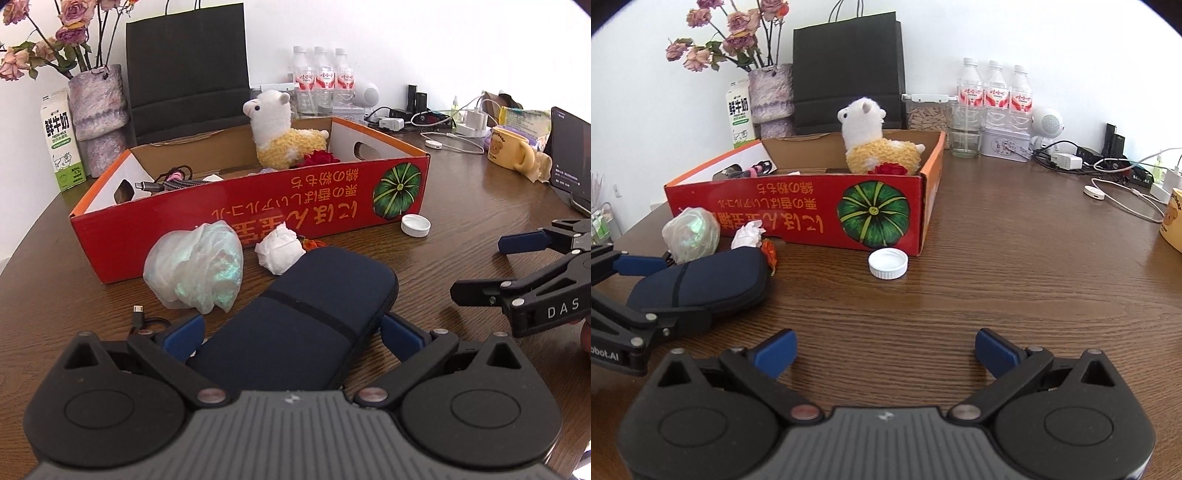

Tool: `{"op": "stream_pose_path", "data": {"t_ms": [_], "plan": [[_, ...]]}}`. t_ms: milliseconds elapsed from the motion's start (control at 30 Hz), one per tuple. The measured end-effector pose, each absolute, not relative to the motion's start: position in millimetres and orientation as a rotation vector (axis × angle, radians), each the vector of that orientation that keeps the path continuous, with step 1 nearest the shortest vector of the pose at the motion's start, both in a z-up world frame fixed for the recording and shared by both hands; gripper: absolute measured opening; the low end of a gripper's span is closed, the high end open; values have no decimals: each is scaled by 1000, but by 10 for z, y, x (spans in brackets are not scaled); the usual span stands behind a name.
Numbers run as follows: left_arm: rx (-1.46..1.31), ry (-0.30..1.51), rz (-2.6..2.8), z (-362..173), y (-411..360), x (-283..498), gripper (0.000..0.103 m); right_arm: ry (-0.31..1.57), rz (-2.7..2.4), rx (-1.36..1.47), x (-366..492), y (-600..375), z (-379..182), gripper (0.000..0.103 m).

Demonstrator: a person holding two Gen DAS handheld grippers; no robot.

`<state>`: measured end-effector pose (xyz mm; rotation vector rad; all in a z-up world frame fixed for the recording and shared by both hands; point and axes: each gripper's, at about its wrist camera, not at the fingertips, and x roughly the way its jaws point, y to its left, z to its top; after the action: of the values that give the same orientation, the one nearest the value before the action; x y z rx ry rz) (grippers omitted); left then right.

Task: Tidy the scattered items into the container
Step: 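Grasp the navy zippered case with the left tool while the right tool grasps the white cap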

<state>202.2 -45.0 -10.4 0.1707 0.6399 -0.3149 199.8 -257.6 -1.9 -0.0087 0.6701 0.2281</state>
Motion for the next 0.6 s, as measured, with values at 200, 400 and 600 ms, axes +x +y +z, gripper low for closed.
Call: {"op": "stream_pose_path", "data": {"t_ms": [200,400,600], "plan": [[196,689,-264,-119,-531,2029,100,676,220,-40,2008,-2537,-29,103],[183,690,-228,-78,-565,1940,82,677,220,-49,2002,-2522,-32,103],[162,671,-201,-44,-604,1811,75,677,220,-54,1999,-2529,-30,103]]}}
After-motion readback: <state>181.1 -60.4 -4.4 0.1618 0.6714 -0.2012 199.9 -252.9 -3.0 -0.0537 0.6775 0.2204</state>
